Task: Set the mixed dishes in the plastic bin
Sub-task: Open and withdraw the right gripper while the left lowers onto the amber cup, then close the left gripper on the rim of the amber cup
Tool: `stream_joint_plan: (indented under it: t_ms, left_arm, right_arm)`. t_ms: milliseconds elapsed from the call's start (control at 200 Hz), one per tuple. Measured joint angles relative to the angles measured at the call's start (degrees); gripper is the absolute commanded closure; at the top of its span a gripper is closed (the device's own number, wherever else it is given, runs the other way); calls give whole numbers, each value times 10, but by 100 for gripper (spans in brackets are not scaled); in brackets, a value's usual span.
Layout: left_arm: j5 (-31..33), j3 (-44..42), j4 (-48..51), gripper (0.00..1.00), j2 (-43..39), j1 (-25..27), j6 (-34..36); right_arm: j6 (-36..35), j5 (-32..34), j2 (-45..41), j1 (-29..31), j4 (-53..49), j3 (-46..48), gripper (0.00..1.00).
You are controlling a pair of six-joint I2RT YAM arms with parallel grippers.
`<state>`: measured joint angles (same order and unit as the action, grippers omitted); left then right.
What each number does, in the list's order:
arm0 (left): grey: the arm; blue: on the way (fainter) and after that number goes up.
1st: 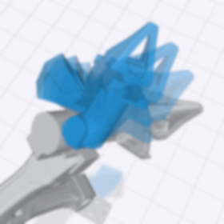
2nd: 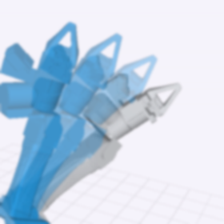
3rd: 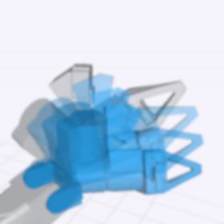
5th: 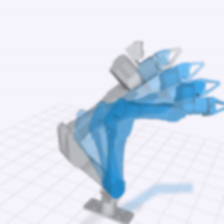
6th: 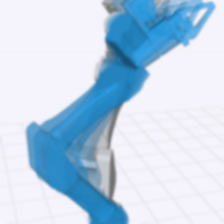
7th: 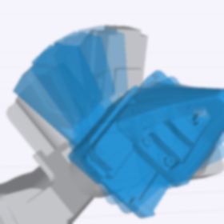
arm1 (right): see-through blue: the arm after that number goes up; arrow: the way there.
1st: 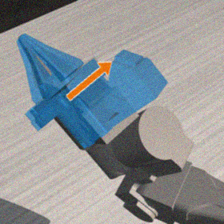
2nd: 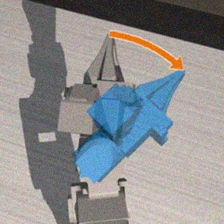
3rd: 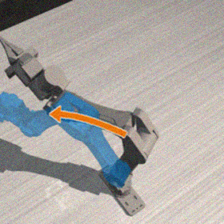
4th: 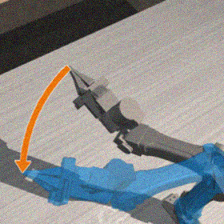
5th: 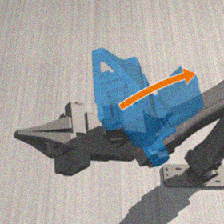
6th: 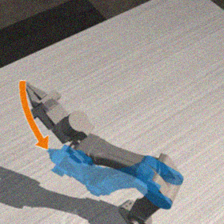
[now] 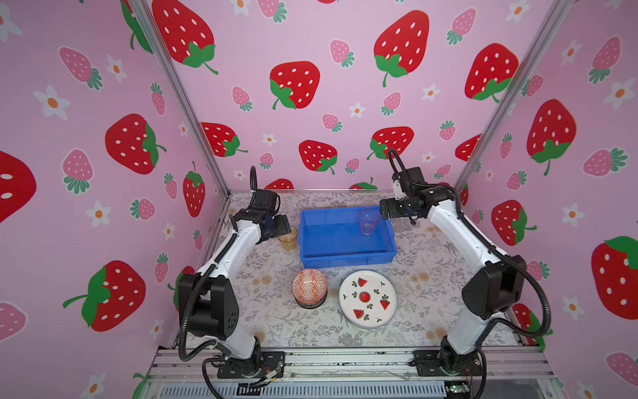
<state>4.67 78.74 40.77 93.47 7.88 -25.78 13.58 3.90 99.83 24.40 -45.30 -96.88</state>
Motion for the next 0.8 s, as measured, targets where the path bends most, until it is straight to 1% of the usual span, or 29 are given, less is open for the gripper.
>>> stream_joint_plan:
  t_ms: [105,345,380,410,450,510,590,745,800]
  left_arm:
    - [6,12,8,27,33,-1,-8]
    - [7,26,9,34,74,-3,-21]
    - [7,27,9,35,79,-3,-22]
    - [7,30,9,43,84,-3,-24]
    - [7,32,9,49,91,-3,-28]
    - [5,37,8,50,102,-3,-25]
    - [2,37,6,55,114,-3,-29]
    - [2,41,7,56,121,-3,-29]
    - [3,45,7,61,122,-3,-28]
  right_arm:
    - [-2,-21,-30,-21,19,66,3]
    - [-6,-65,-97,-62,59,170,3]
    - [-7,-69,-102,-66,64,179,3]
    - [-9,-73,-105,-68,68,186,3]
    - [-11,-78,-108,-71,72,196,3]
    - [-15,-85,-110,-77,78,208,3]
    - [-17,-92,-110,-82,84,221,3]
    - [-19,-102,-110,-92,93,233,3]
    - [-19,-105,-110,-92,95,234,4]
